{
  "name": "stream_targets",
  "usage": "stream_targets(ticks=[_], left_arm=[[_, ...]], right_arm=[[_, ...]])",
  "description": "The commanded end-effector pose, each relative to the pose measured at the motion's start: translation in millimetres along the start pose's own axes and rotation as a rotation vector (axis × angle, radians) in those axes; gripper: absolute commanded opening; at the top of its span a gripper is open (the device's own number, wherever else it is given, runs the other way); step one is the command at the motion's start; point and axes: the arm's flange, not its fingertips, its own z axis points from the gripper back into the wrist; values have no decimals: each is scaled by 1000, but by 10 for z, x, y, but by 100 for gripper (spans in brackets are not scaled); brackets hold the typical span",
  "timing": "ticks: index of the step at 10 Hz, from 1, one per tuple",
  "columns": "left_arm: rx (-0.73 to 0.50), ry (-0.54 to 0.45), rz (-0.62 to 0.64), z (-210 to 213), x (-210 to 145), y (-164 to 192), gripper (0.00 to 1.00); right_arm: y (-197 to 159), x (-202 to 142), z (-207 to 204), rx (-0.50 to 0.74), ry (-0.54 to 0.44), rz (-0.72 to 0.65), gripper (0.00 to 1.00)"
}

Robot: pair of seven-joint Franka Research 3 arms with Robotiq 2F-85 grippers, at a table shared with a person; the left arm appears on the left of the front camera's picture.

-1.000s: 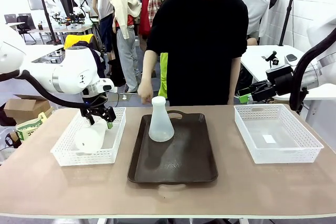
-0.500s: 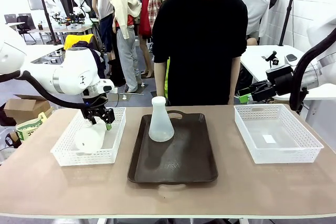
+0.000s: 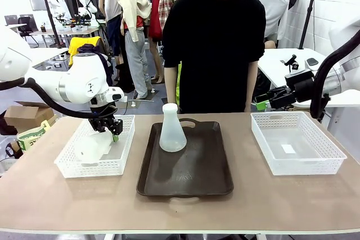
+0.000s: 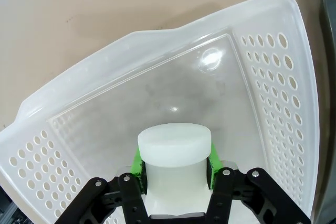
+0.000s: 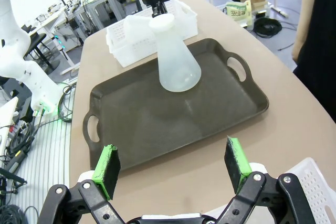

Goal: Prepare the laboratory tools.
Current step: Pick up the Big flask that the person points to, then place the picked Big flask upright in the Handle tray as directed by the person.

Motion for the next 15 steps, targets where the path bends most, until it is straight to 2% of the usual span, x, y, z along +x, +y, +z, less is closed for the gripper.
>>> stream_targets(ticks=[1,4,5,6,15], left_arm=[[32,-1,25,-28,37,-29,0],[15,2,36,12,-5,-8,0],[-46,29,24,40,-66,-4,0],[0,0,4,1,0,-2,0],[0,0,4,1,0,-2,0]], right_arm=[[6,1,1,-2,13,-13,100],[6,1,1,-2,13,-13,100],[6,1,1,-2,13,-13,100],[6,1,1,-2,13,-13,100],[6,1,1,-2,13,-13,100]])
